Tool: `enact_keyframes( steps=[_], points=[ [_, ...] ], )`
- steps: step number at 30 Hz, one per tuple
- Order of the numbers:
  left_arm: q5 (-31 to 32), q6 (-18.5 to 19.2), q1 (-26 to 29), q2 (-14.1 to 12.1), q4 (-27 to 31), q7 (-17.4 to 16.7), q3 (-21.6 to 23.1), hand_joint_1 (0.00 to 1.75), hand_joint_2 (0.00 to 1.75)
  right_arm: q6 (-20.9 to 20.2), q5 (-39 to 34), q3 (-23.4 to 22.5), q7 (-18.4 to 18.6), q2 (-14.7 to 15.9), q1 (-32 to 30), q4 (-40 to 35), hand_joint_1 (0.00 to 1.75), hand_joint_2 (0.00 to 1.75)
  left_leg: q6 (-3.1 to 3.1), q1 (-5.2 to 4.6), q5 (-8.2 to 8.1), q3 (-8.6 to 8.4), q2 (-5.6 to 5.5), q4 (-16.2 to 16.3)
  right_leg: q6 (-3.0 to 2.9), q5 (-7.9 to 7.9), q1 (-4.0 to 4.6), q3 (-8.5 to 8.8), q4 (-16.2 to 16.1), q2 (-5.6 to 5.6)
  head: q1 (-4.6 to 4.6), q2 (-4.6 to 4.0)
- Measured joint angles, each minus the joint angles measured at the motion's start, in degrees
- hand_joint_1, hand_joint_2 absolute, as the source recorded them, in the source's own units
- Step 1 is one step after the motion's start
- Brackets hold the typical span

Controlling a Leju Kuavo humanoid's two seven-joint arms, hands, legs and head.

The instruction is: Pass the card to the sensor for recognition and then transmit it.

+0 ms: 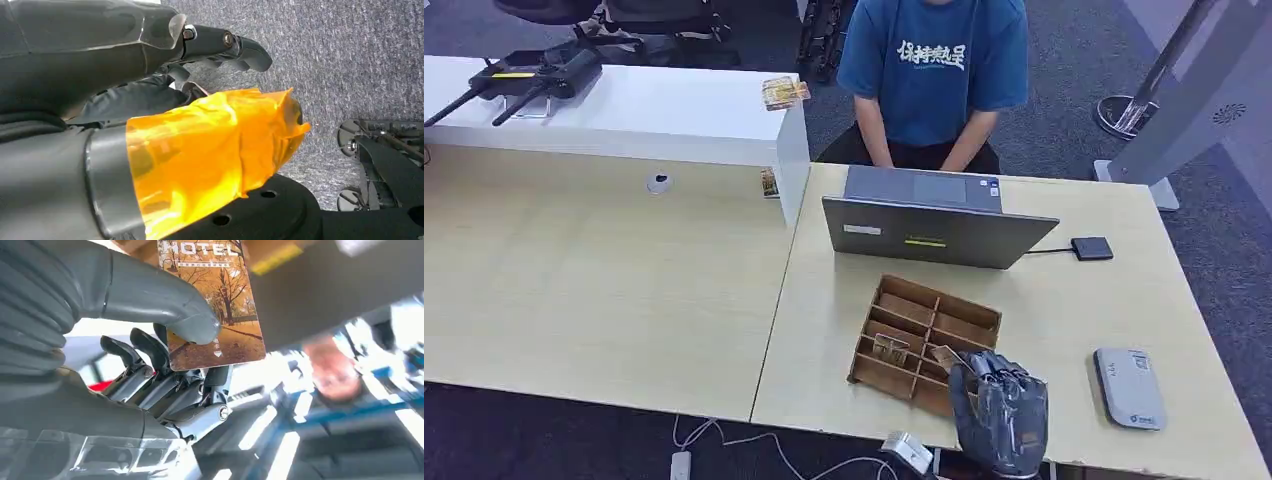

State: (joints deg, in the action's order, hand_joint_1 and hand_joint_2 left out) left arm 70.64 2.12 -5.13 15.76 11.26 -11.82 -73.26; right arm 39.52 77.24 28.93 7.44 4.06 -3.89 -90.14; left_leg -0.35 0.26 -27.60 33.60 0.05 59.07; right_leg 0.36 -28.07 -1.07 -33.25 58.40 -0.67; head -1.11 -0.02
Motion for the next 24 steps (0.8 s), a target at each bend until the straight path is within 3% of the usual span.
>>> enact_keyframes(
  steps=[6,10,11,17,24],
  points=[
    [0.02,0.02,0.03,0.00,0.00,0.52,0.00,0.00,0.00,0.17,-3.09,-7.17,-16.73,-8.98,-4.55,-8.39,1.75,1.75,0.00,0.00,0.00,-0.01,0.00,0.00,-0.01,-0.01,0.00,0.00,0.01,0.01,0.00,0.00],
    [-0.06,-0.13,0.07,0.02,0.00,0.94,0.00,0.00,0.00,0.28,-12.14,-14.63,-32.65,-15.48,-6.83,-11.58,1.75,1.75,0.00,0.00,0.00,-0.01,0.00,0.00,0.00,-0.01,-0.01,0.02,0.00,0.00,0.02,0.00],
    [-0.20,-0.18,0.07,0.04,0.00,1.03,0.00,0.00,0.00,0.37,-14.37,-16.26,-34.84,-16.61,-7.29,-12.11,1.75,1.75,0.00,0.00,0.00,-0.01,0.00,0.00,0.00,-0.01,-0.02,0.03,0.01,0.02,0.02,0.00],
    [-0.55,-0.59,0.10,0.09,0.00,1.70,0.00,0.00,0.00,0.41,-26.63,-23.47,-39.24,-19.36,-9.47,-15.55,1.75,1.75,0.01,-0.03,0.00,-0.01,0.00,0.01,0.01,0.01,-0.03,0.03,-0.02,0.01,0.00,0.00],
    [-1.22,-1.38,0.16,0.35,0.00,2.14,0.00,0.00,0.00,0.44,-37.54,-29.53,-41.28,-20.34,-11.22,-17.46,1.75,1.75,0.00,-0.02,0.00,-0.01,0.00,0.01,0.00,0.00,-0.02,0.01,-0.02,0.01,0.00,0.00]
  ],
)
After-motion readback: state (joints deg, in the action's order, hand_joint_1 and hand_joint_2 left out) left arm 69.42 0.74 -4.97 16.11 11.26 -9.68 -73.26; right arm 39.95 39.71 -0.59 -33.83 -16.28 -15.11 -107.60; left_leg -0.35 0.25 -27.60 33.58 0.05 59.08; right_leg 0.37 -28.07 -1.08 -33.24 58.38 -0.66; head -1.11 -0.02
